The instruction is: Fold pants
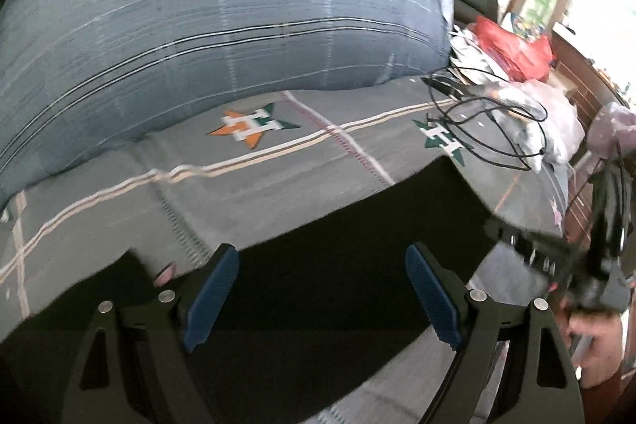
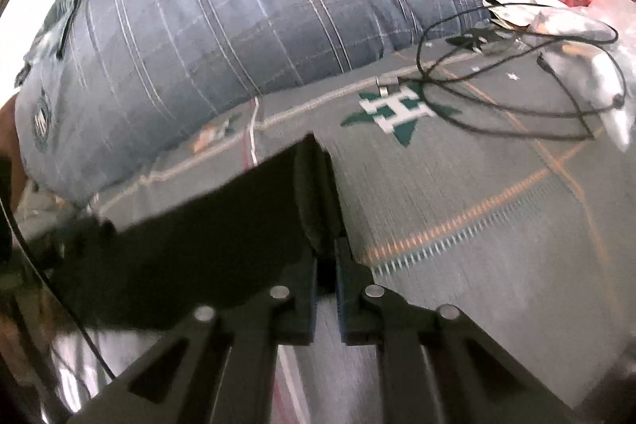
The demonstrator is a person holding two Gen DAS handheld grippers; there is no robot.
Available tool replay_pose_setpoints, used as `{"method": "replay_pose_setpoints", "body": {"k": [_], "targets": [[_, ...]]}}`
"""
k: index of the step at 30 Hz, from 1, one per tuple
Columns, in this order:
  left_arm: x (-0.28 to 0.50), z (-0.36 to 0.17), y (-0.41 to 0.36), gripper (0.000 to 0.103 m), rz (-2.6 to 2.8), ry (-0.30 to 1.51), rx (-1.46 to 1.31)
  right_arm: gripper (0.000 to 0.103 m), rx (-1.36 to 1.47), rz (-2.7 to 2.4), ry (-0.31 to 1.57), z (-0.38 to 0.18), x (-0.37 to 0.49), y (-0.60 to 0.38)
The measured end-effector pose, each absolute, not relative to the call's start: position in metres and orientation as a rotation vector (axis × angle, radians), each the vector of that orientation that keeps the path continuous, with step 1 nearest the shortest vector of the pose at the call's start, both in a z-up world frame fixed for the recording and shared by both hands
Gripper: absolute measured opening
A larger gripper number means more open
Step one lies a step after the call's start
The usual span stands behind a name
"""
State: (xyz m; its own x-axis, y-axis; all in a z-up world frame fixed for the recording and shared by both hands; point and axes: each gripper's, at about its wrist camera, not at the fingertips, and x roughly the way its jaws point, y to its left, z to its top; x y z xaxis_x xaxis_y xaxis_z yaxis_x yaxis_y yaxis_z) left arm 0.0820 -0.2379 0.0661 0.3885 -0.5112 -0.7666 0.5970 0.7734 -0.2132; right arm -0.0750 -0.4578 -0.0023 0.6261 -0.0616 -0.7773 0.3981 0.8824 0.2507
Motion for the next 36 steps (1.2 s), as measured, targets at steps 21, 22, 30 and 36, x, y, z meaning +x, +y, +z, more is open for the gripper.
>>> {"method": "replay_pose_setpoints", "body": {"k": [21, 22, 30, 36], "targets": [[0.178, 0.0, -0.424, 0.092, -1.153, 1.127, 0.334, 0.058, 0.645, -0.163, 0.747, -0.02, -0.095, -0.464], [0.178, -0.002, -0.43, 0.092, -1.162, 1.128, 0.352, 0.058, 0.65, -0.159, 0.735, -0.021, -0.095, -0.465], [0.186, -0.01, -0.461, 0.037, -1.221, 1.072, 0.377, 0.015, 0.683, -0.132, 0.73, -0.032, -0.08, -0.469], [0.178, 0.01, -0.436, 0.018, -1.245, 1.047, 0.307, 0.013, 0.637, -0.093, 0.661, -0.007, -0.085, -0.46]]}}
